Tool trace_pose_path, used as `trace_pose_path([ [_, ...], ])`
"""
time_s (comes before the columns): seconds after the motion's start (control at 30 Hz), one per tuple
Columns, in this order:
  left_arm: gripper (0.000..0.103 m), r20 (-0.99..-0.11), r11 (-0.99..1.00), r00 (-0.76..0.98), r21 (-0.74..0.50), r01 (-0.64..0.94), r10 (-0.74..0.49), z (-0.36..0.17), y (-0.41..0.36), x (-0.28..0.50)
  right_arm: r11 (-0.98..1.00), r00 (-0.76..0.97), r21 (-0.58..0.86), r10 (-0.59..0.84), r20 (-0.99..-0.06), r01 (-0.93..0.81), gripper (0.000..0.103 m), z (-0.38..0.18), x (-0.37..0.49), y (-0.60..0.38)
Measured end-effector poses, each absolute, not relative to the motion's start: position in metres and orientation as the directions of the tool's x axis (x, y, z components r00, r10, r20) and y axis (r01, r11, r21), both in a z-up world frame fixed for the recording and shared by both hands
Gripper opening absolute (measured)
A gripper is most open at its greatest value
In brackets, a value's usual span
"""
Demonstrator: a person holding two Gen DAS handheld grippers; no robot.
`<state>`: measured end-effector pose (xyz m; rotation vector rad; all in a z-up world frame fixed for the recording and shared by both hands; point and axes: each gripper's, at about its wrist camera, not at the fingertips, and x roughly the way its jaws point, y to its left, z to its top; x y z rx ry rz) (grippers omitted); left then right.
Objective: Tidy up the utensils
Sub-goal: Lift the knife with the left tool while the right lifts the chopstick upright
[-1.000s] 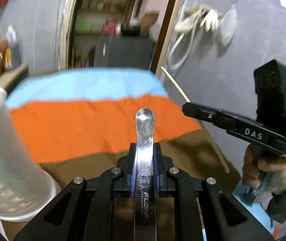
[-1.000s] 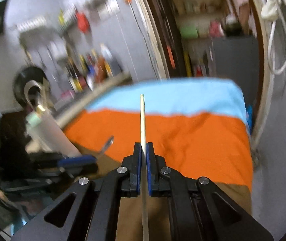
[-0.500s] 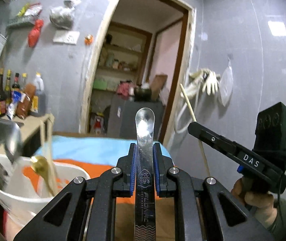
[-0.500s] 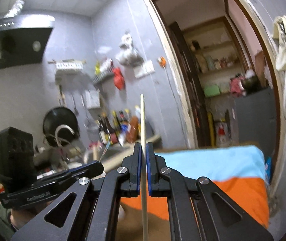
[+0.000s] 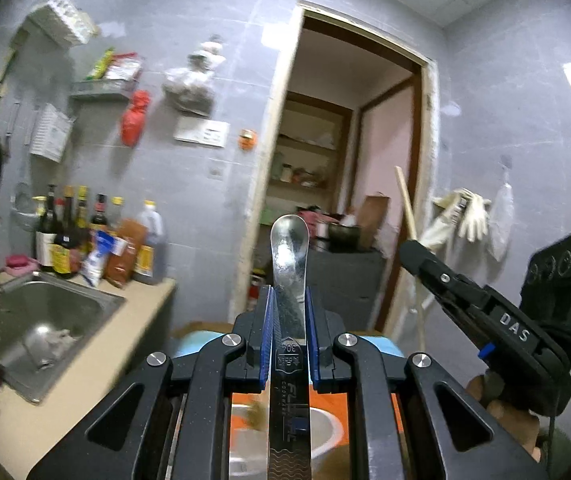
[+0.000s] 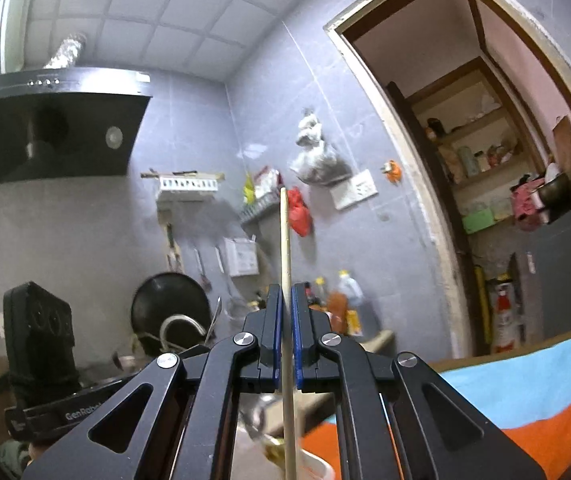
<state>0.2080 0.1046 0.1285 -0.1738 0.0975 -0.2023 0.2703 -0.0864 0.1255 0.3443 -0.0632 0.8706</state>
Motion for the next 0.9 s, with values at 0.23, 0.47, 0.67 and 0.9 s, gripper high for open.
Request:
trace_pose_path([
  [0.23, 0.012, -0.038, 0.956, 0.994, -0.279, 0.085, -0.1, 0.105, 0.162, 0.216, 0.624, 0.683, 0.279, 0.685, 0.254, -0.73, 0.003, 0.098, 0.276, -0.058],
  [0.47, 0.012, 0.031, 0.942, 0.999, -0.335, 0.02, -0.01, 0.084, 0.191, 0.225, 0.683, 0.748, 0.308, 0.622, 0.231, -0.662, 0.003, 0.076, 0.29, -0.057],
  [0.67, 0.012, 0.102, 0.938, 0.995, -0.347, 0.018, 0.019, 0.08, 0.194, 0.227, 0.691, 0.764, 0.327, 0.606, 0.223, -0.644, 0.003, 0.065, 0.298, -0.059],
  [0.9, 0.012, 0.128, 0.95, 0.991, -0.312, -0.006, 0.049, 0.069, 0.187, 0.226, 0.697, 0.763, 0.318, 0.616, 0.195, -0.643, 0.003, 0.058, 0.303, -0.054],
])
